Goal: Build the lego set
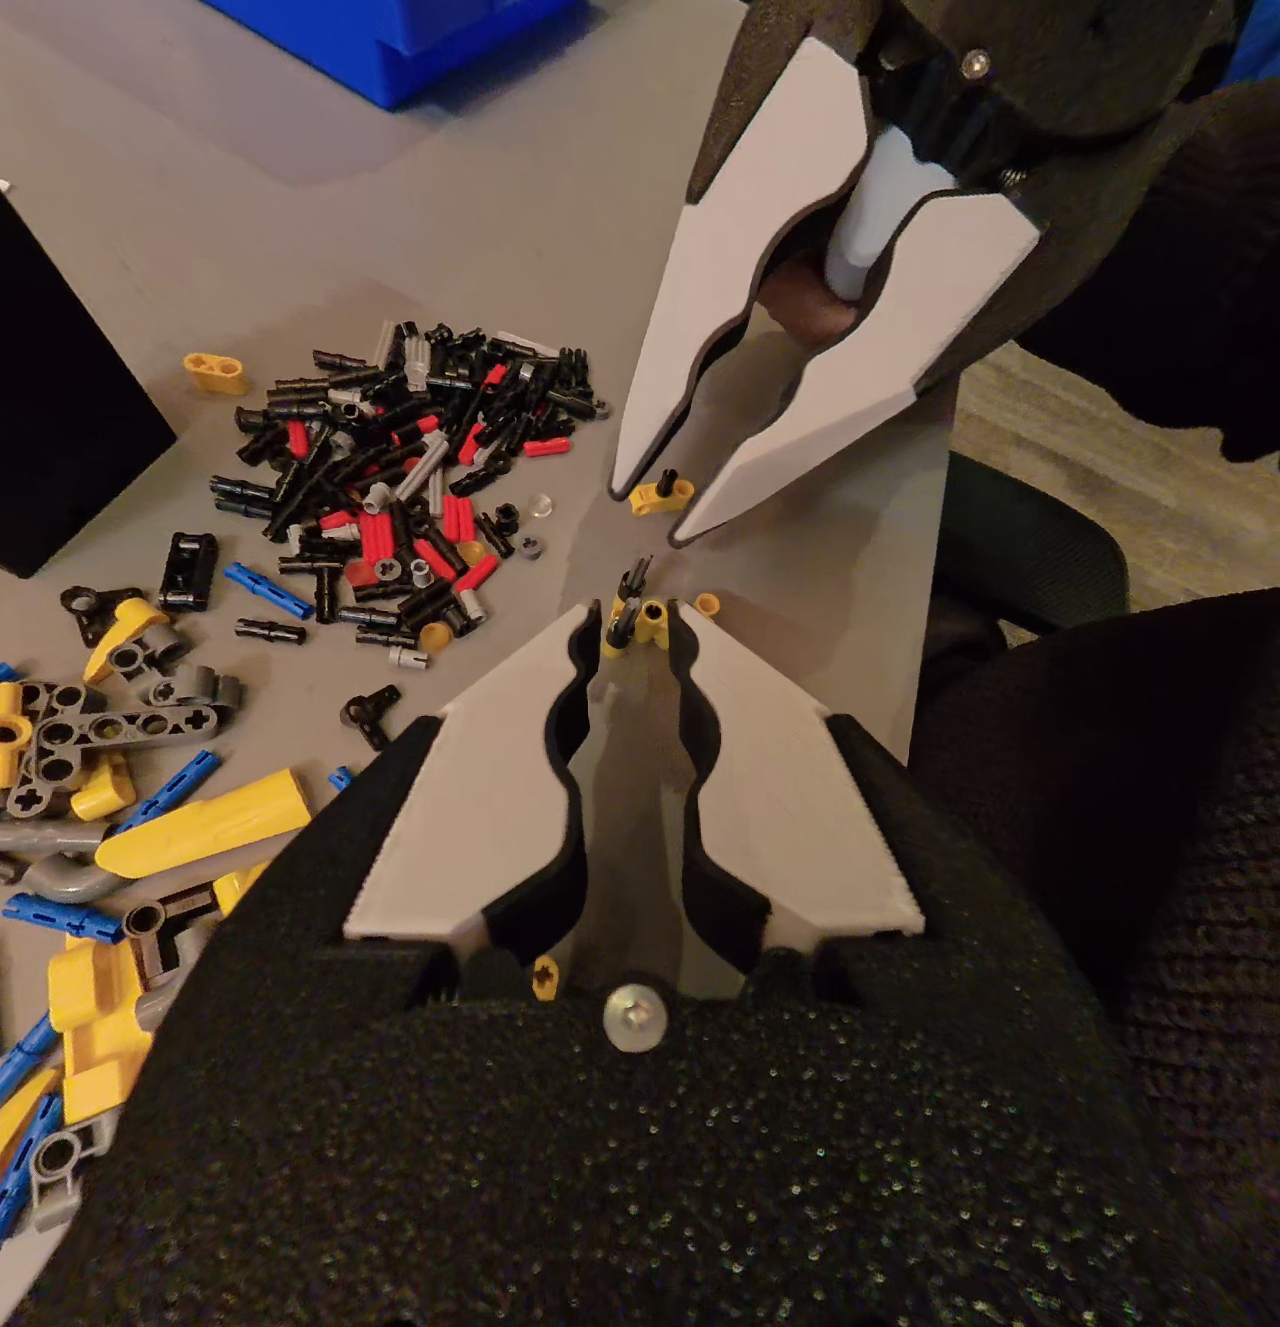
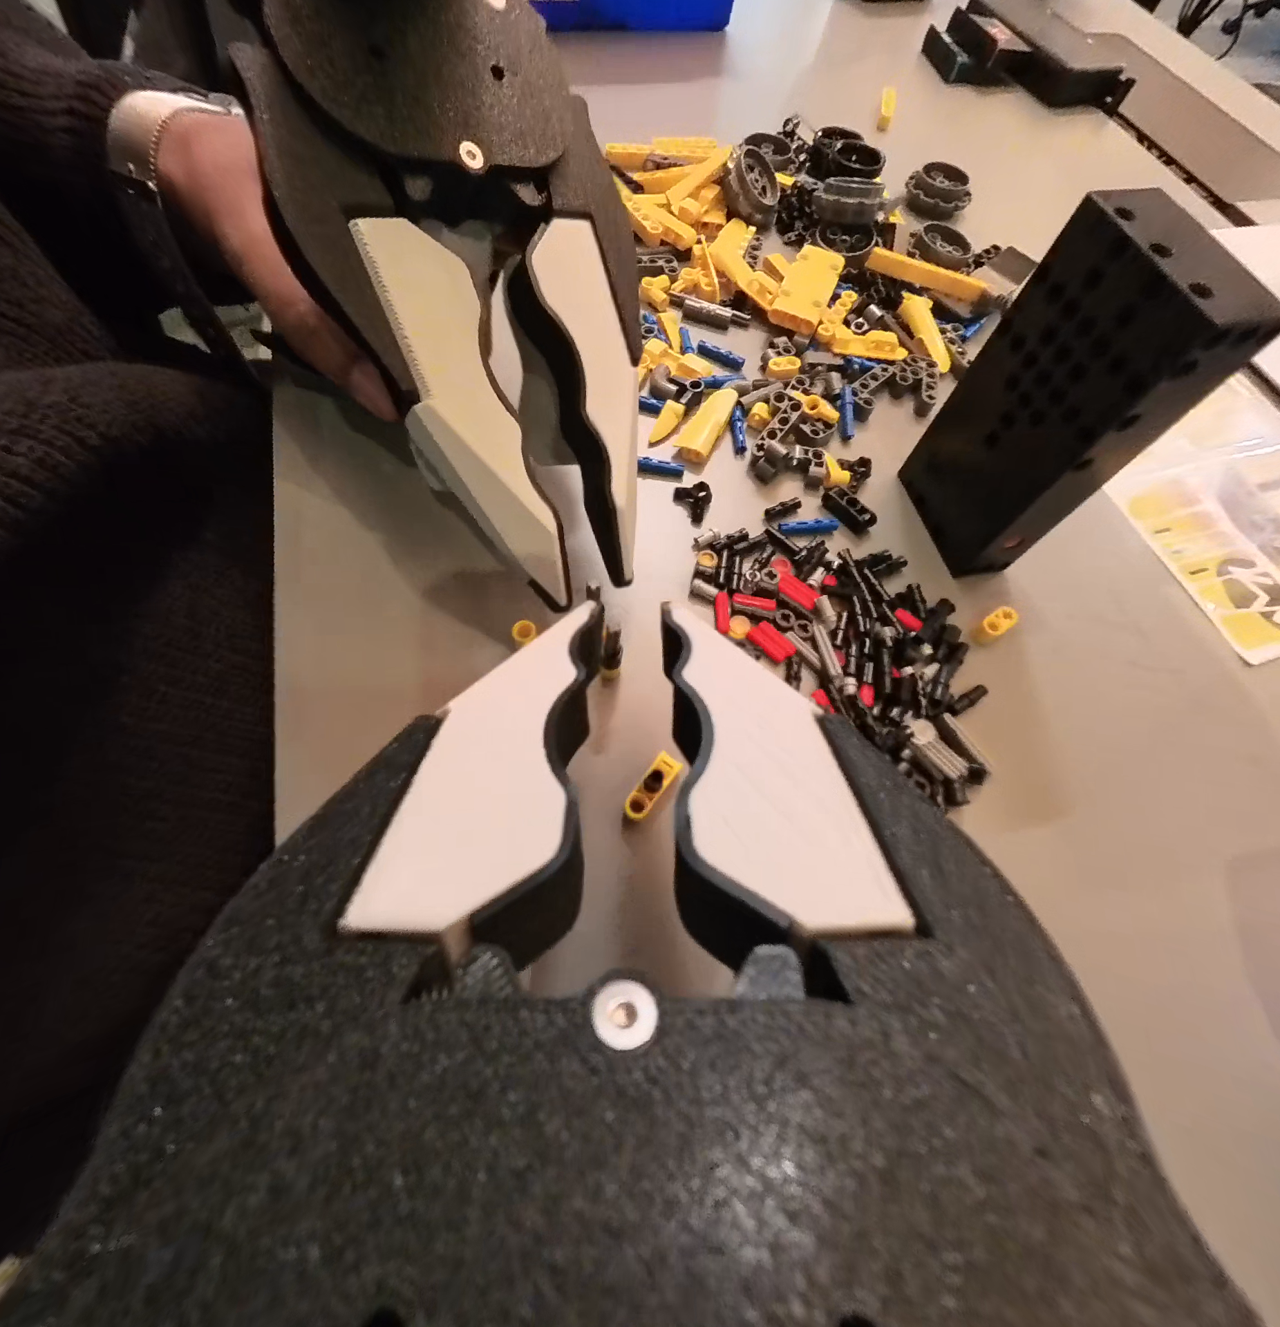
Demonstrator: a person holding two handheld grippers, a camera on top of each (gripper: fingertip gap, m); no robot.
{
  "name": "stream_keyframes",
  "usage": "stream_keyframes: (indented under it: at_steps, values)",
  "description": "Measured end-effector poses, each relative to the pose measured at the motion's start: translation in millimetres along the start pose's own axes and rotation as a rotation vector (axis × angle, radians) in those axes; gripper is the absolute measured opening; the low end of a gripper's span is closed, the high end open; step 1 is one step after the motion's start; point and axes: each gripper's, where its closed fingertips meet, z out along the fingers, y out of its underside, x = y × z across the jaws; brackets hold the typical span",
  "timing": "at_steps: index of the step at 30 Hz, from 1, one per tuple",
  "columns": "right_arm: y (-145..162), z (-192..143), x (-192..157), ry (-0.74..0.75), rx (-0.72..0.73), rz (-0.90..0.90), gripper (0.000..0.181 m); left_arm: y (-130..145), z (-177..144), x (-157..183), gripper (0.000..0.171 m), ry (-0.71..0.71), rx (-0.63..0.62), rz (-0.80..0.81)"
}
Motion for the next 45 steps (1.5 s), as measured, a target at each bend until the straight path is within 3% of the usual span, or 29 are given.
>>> stream_keyframes:
  at_steps: [8,19,33,35,36,41,45]
  values:
    - [0.9,4.9,-4.6,-0.111,-0.004,0.009,0.013,5.5,4.7,3.5,0.018,0.002,-0.043,0.03]
    - [7.1,10.3,-5.8,-0.126,-0.051,-0.001,0.004,5.4,4.5,2.7,0.018,0.019,-0.041,0.004]
    - [9.2,8.0,-5.8,0.119,-0.097,0.174,0.004,6.0,4.5,3.8,0.018,0.004,-0.043,0.031]
    - [9.7,4.1,-6.9,0.127,-0.096,0.156,0.014,6.1,4.4,3.9,0.018,0.004,-0.042,0.031]
    - [8.8,1.8,-7.4,0.121,-0.086,0.15,0.021,6.0,4.4,4.0,0.018,0.005,-0.042,0.031]
    - [7.2,-4.4,-3.8,0.055,-0.03,0.148,0.022,6.2,4.5,3.8,0.018,0.005,-0.043,0.028]
    - [13.9,-0.5,-11.4,-0.076,-0.077,0.088,0.022,6.5,4.7,4.0,0.018,0.009,-0.045,0.026]
